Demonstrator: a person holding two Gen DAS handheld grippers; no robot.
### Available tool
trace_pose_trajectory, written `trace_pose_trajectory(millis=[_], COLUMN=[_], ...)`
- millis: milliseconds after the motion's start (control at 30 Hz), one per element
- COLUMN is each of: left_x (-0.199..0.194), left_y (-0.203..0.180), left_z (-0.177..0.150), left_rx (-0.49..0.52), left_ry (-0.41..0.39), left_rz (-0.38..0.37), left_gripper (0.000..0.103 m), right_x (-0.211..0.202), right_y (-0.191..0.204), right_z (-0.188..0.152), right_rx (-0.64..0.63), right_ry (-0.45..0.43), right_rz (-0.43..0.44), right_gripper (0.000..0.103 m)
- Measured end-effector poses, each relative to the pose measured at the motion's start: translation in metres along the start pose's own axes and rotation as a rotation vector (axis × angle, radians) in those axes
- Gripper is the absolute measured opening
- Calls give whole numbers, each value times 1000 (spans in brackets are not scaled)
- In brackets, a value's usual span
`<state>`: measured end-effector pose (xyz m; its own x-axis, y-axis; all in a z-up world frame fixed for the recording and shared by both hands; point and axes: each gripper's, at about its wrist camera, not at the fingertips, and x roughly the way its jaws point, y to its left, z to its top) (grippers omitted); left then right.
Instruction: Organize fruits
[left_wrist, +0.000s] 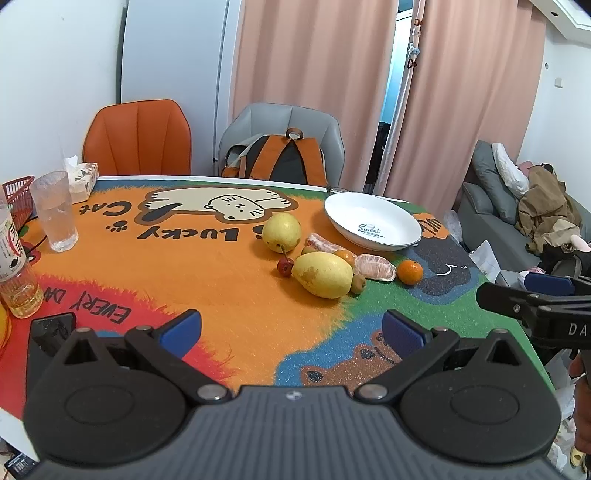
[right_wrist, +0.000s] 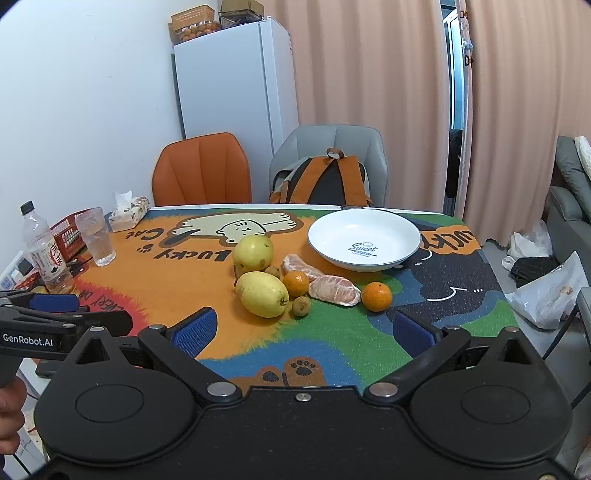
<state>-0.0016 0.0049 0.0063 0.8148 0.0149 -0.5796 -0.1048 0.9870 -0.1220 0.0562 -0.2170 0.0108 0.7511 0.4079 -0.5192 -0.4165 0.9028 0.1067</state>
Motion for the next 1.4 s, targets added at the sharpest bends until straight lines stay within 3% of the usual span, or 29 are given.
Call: trace_pose_trajectory(millis=[1400], left_x=[-1], left_y=[-4], left_z=[-1], left_rx=[9], left_ry=[-17], left_rz=[-14], left_gripper=[103], right_x=[-2], right_y=[2], right_z=[-1], right_rx=[-9], right_ry=[-2], right_rz=[-2], right_gripper=[103])
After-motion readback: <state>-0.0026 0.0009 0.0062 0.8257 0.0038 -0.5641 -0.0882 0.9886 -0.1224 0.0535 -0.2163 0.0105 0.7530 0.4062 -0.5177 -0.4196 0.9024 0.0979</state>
